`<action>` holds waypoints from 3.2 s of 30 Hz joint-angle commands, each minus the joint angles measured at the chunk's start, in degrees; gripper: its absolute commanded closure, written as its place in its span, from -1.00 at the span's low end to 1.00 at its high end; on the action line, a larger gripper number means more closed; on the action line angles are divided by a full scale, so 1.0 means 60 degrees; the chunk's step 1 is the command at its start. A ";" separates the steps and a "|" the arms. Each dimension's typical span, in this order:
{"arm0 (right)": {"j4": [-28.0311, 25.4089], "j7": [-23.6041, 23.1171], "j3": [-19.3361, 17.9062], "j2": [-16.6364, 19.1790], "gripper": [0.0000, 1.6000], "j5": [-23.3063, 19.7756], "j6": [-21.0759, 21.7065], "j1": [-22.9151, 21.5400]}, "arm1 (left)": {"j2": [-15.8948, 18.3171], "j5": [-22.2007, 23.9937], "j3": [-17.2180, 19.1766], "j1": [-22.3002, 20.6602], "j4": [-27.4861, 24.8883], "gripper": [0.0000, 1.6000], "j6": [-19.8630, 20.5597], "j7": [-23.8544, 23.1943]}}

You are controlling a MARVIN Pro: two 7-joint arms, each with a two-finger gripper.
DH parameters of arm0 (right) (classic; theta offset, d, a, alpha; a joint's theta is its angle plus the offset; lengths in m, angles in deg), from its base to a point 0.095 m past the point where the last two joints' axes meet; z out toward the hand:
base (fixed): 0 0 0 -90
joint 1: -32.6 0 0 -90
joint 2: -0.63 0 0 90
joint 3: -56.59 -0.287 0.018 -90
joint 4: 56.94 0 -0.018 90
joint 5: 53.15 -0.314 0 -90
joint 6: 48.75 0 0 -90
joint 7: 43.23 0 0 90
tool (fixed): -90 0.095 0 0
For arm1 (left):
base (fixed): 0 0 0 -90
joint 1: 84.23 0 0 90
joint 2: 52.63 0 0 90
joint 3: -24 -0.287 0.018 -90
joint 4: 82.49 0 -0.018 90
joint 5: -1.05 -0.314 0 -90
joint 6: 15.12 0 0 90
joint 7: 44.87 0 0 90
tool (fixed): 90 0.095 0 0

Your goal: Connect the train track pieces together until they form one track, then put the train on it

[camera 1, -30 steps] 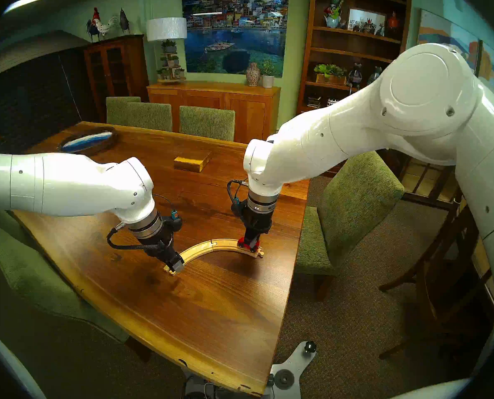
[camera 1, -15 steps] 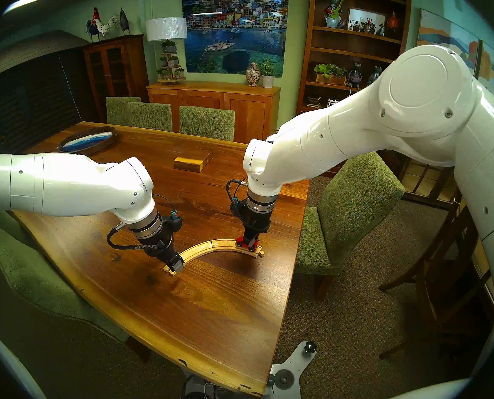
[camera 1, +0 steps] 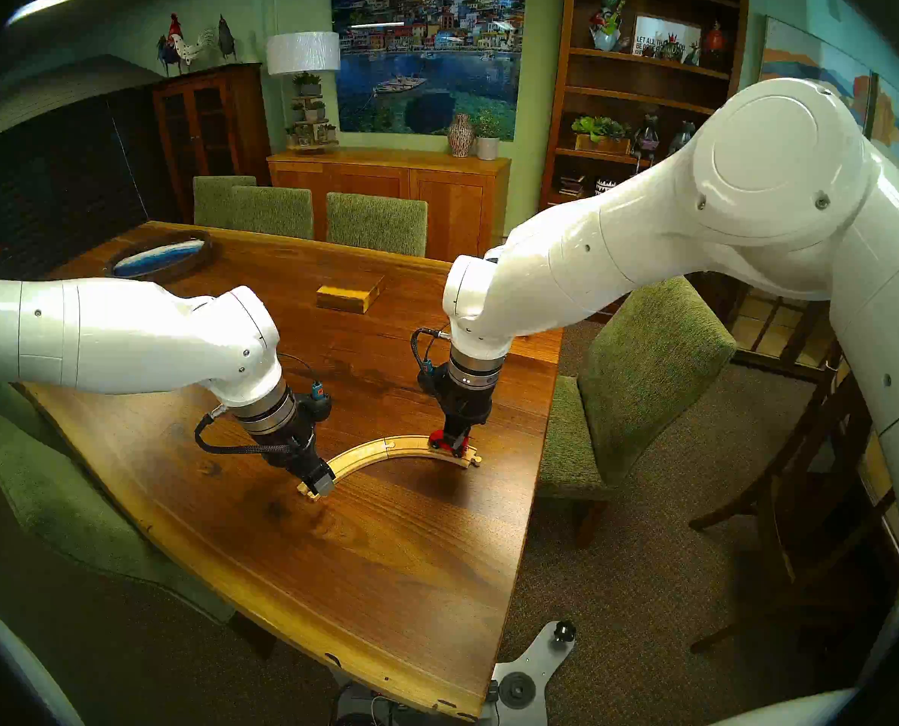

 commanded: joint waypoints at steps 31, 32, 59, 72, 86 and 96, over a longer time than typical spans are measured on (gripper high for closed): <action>-0.0758 0.0933 -0.0195 0.0561 1.00 -0.0317 -0.0767 -0.0387 | 0.0002 0.0019 0.0207 -0.0273 -0.0022 -1.00 0.0001 0.0010; -0.0773 0.0951 -0.0191 0.0565 1.00 -0.0328 -0.0779 -0.0394 | 0.0002 0.0019 0.0207 -0.0273 -0.0022 -1.00 0.0001 0.0010; -0.1531 0.1222 -0.0103 0.0926 1.00 -0.0450 -0.0905 -0.1141 | -0.0003 0.0014 0.0206 -0.0266 -0.0016 -1.00 -0.0004 0.0004; -0.1568 0.1183 -0.0111 0.0893 1.00 -0.0309 -0.0789 -0.1189 | 0.0000 0.0015 0.0208 -0.0268 -0.0019 -1.00 -0.0001 0.0006; -0.1729 0.1162 -0.0158 0.0950 1.00 0.0187 -0.1263 -0.1137 | 0.0002 0.0016 0.0209 -0.0270 -0.0021 -1.00 0.0001 0.0008; -0.1962 0.0848 -0.0062 0.0873 1.00 0.0749 -0.1561 -0.1268 | 0.0001 0.0015 0.0210 -0.0268 -0.0020 -1.00 0.0001 0.0007</action>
